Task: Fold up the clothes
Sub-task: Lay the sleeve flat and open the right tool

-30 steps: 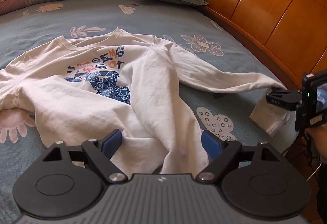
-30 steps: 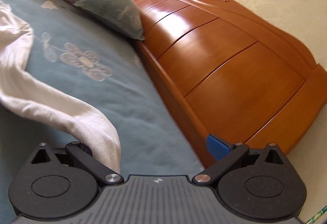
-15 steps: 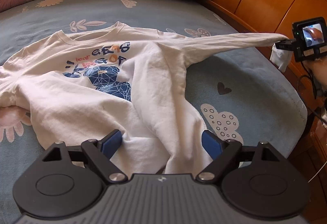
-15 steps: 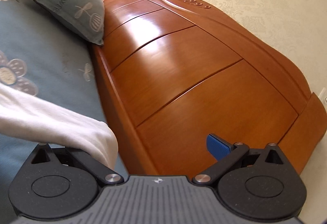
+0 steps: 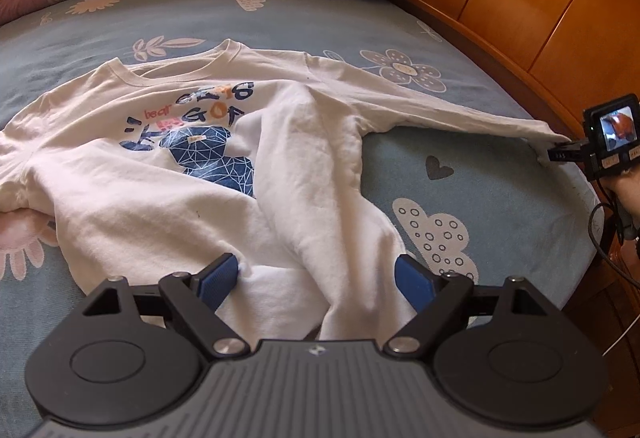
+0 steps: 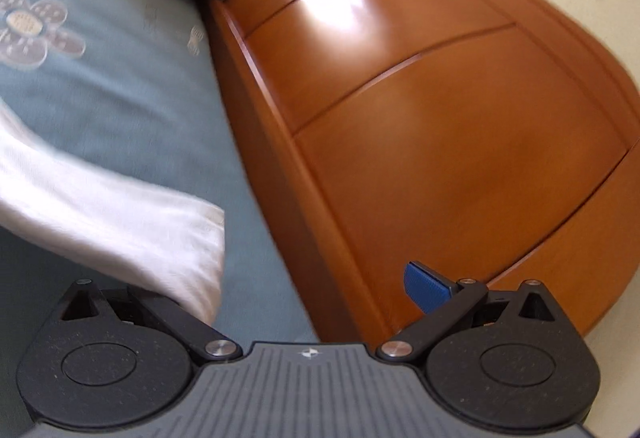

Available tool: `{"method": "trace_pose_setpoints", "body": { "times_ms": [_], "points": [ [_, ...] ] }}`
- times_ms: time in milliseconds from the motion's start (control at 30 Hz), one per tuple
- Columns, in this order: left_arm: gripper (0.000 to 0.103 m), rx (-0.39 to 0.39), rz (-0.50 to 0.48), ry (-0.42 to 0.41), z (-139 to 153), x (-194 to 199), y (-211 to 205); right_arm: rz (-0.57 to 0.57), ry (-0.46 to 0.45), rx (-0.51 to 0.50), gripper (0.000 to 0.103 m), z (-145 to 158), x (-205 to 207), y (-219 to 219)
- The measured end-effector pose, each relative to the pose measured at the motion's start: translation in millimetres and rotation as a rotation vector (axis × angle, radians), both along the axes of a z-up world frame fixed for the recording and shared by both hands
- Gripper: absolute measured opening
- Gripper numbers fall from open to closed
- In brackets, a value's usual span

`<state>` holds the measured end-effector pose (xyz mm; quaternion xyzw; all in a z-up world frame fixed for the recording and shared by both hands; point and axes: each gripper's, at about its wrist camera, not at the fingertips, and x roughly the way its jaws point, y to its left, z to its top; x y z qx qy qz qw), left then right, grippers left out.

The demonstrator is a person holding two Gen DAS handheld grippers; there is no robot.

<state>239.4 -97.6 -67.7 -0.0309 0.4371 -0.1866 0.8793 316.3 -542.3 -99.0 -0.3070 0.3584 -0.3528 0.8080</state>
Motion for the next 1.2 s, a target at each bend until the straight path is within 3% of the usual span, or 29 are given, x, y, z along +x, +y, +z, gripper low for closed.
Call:
{"method": "trace_pose_setpoints", "body": {
  "times_ms": [200,333,500,633,700,800,900,967,1100,1200],
  "points": [
    [0.085,0.006,-0.009,-0.007,3.5,-3.6,-2.7,0.066,0.096,0.179,0.103,0.9,-11.5,-14.1],
    [0.085,0.006,-0.008,-0.007,5.4,-5.5,-2.9,0.1,0.08,0.44,0.103,12.9,-22.5,-37.5],
    [0.085,0.012,-0.013,-0.014,8.7,-9.0,-3.8,0.114,0.133,0.728,0.103,21.1,-36.9,-61.8],
    [0.085,0.013,-0.004,-0.016,8.9,-9.6,-5.3,0.124,0.098,0.798,0.103,29.7,-50.8,-64.8],
    [0.085,0.015,-0.006,-0.015,9.3,-9.3,-6.3,0.081,0.025,0.756,0.103,40.0,-52.8,-65.8],
    [0.085,0.008,-0.021,-0.017,11.4,-11.1,-8.2,0.056,-0.058,0.578,0.103,56.9,-54.8,-53.2],
    [0.086,0.006,-0.028,-0.018,11.7,-13.6,-9.8,0.101,-0.12,0.422,0.103,69.6,-56.1,-29.0],
    [0.086,0.007,-0.03,-0.016,11.6,-14.5,-10.1,0.149,-0.067,0.478,0.103,68.8,-55.4,-18.2],
    [0.086,0.003,-0.036,-0.018,12.3,-16.3,-10.1,0.206,0.112,0.724,0.103,44.1,-60.0,-6.5],
    [0.086,-0.003,-0.043,-0.018,12.6,-16.9,-9.6,0.201,0.102,0.869,0.103,31.2,-78.4,-3.6]
  ]
}}
